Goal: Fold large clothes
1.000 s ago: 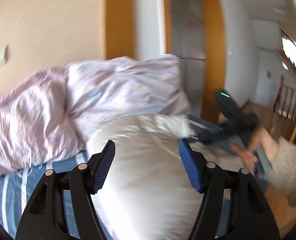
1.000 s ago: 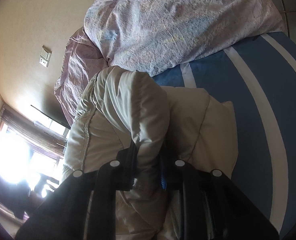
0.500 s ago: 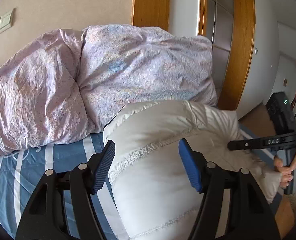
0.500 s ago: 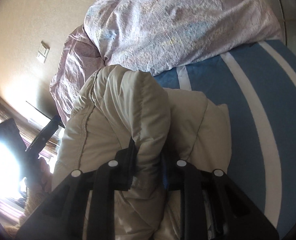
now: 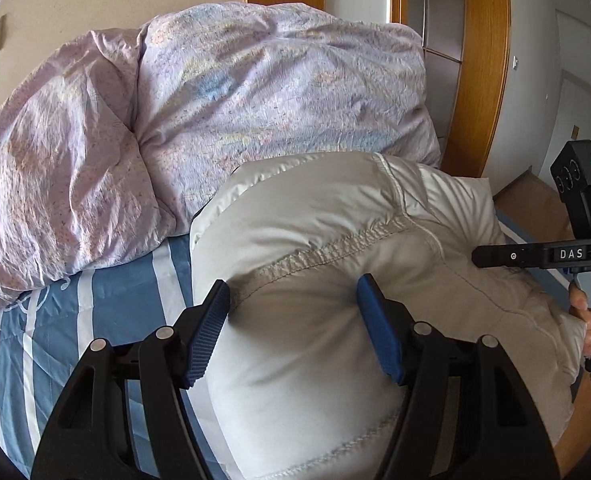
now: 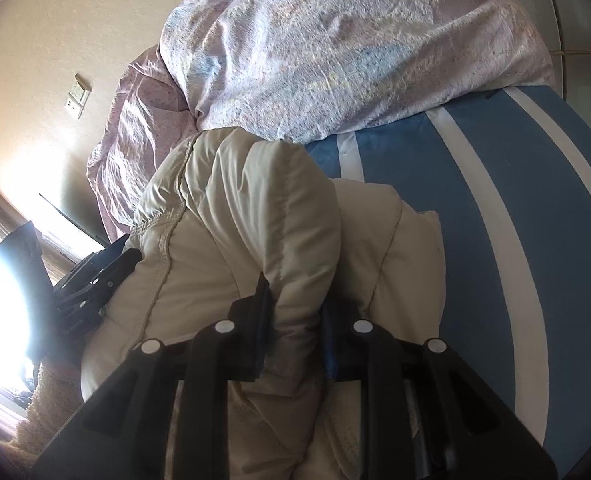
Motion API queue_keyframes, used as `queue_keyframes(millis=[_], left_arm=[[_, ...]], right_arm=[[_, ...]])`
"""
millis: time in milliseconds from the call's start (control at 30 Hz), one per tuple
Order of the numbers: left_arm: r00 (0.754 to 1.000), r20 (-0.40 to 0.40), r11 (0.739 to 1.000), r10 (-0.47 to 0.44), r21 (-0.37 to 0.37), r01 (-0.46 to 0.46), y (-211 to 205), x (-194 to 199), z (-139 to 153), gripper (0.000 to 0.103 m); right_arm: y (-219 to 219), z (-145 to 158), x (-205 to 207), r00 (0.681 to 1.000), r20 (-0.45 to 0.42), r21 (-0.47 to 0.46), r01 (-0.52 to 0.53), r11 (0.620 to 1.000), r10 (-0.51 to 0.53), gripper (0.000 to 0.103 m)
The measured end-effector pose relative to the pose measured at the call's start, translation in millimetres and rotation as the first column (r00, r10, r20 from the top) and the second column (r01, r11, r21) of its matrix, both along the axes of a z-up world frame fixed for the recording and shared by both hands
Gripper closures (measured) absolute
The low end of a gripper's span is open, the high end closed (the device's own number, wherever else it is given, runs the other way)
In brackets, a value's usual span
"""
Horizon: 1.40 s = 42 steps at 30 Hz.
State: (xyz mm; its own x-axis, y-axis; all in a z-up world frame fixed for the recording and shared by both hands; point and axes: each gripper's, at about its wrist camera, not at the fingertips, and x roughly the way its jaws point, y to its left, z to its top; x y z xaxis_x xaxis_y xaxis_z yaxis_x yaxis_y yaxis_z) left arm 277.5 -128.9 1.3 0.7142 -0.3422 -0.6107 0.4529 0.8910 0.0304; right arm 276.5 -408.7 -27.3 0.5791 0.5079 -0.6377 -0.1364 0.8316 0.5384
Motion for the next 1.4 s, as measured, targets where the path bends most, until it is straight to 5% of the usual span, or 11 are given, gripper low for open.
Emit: queue_keyframes(millis=[1233, 1400], left_arm=[[0.991, 0.122, 0.994, 0.061, 0.088, -0.072, -25.2, -13.1, -29.4, 0.035], [0.991, 0.115, 0.992, 0.061, 0.101, -0.073, -25.6, -12.0, -27.8, 0.035]], right_arm=[[-6.7, -35.2, 0.8, 0.998, -0.006, 0.071, 0.056, 0.996, -0.056, 0.077], [-6.0, -9.4, -14.0, 0.99, 0.004, -0.031, 0.144, 0.989, -0.144, 0.066]])
